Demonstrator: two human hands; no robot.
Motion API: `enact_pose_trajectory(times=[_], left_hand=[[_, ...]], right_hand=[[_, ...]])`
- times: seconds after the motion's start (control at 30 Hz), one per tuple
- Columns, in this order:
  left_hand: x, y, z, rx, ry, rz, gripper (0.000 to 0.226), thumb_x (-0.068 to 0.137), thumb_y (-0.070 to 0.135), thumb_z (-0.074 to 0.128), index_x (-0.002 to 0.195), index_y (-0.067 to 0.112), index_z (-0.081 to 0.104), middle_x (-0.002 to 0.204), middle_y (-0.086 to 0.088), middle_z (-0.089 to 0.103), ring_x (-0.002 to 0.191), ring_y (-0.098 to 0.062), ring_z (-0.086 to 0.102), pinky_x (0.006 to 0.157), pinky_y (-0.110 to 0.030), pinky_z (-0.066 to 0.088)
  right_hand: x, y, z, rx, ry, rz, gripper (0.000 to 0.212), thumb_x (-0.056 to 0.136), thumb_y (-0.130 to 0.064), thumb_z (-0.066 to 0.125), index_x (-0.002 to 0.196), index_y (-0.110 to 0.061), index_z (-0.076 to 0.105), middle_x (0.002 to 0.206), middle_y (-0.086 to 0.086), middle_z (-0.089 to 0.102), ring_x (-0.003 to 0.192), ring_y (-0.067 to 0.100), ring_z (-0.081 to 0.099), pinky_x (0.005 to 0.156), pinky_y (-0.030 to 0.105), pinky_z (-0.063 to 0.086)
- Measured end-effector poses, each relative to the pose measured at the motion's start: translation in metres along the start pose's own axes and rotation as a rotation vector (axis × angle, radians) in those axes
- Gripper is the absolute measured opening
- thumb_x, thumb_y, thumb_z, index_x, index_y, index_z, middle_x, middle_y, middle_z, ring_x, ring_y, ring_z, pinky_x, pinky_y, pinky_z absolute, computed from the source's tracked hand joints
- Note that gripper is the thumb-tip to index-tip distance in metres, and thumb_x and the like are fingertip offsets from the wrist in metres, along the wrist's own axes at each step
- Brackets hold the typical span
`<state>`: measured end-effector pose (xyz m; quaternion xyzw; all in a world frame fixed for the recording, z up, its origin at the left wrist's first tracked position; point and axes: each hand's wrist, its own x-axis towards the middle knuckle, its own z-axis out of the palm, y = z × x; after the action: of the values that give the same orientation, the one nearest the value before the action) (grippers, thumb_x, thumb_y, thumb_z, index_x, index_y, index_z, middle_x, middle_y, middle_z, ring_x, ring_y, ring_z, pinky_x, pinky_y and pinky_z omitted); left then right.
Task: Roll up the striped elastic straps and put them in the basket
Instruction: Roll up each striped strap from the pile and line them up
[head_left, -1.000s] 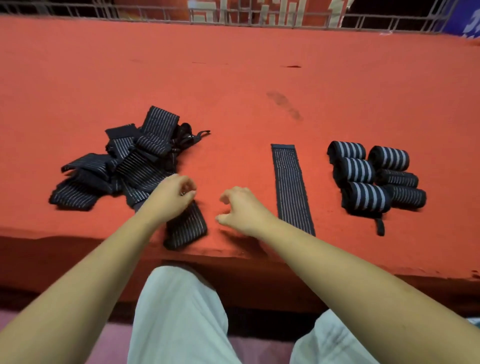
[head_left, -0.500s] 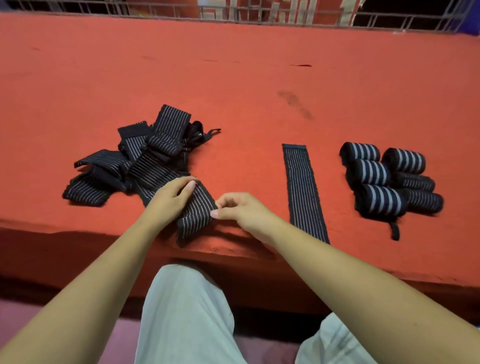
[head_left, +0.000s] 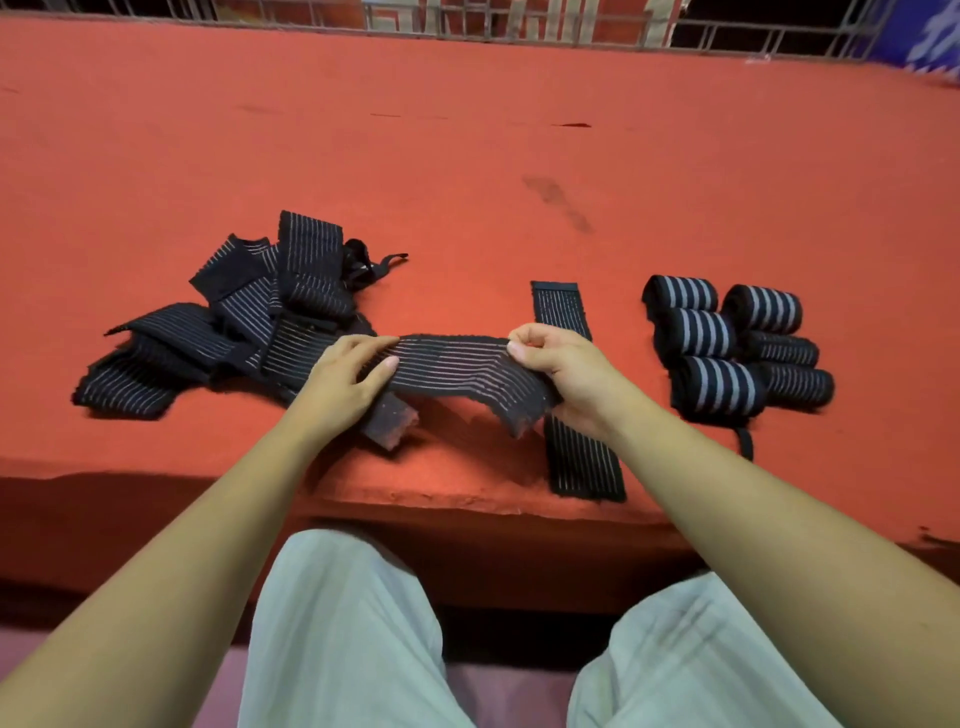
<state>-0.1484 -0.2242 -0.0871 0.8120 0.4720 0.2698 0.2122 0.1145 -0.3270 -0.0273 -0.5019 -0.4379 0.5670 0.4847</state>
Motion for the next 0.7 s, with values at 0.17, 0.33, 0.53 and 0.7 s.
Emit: enact_pose_trajectory(times=[0.17,0.33,0.53,0.7], left_hand=[[-0.004,0.020,0.023,-0.032,0.149,0.001,0.047,0.095,0.041,0.063,0.137,0.019,0.056,0.131,-0.007,0.048,0.130,-0.022,0.044,0.112,-0.025,0.026],[-0.023,0.032,0.034,-0.008,0.014,0.185,0.093,0.068,0.064,0.074,0.142,0.016,0.044,0.145,-0.004,0.035,0.140,-0.013,0.031,0.121,-0.028,0.021],[-0.024,0.014,0.032,-0.019,0.010,0.160,0.075,0.084,0.020,0.077,0.147,0.008,0.038,0.141,-0.003,0.042,0.133,-0.011,0.038,0.118,-0.027,0.026],[-0.018,0.012,0.029,0.078,-0.147,0.172,0.074,0.095,0.010,0.062,0.157,0.010,0.022,0.157,-0.007,0.034,0.146,-0.019,0.029,0.122,-0.029,0.020]], right_hand=[[0.004,0.015,-0.002,0.464,0.102,0.037,0.018,0.102,-0.011,0.044,0.111,-0.005,0.057,0.092,0.011,0.063,0.081,0.024,0.062,0.066,0.032,0.055],[0.015,0.015,0.002,0.733,0.237,0.113,0.025,0.105,-0.015,0.041,0.116,0.001,0.056,0.105,0.019,0.066,0.095,0.033,0.067,0.077,0.042,0.059],[0.021,0.018,0.016,0.554,0.469,0.206,0.010,0.100,-0.007,0.049,0.103,-0.006,0.059,0.106,0.013,0.061,0.089,0.031,0.066,0.061,0.041,0.061],[0.024,0.015,0.021,0.351,0.527,0.231,0.028,0.098,-0.011,0.042,0.076,-0.022,0.055,0.074,-0.003,0.050,0.060,0.017,0.052,0.045,0.023,0.042]])
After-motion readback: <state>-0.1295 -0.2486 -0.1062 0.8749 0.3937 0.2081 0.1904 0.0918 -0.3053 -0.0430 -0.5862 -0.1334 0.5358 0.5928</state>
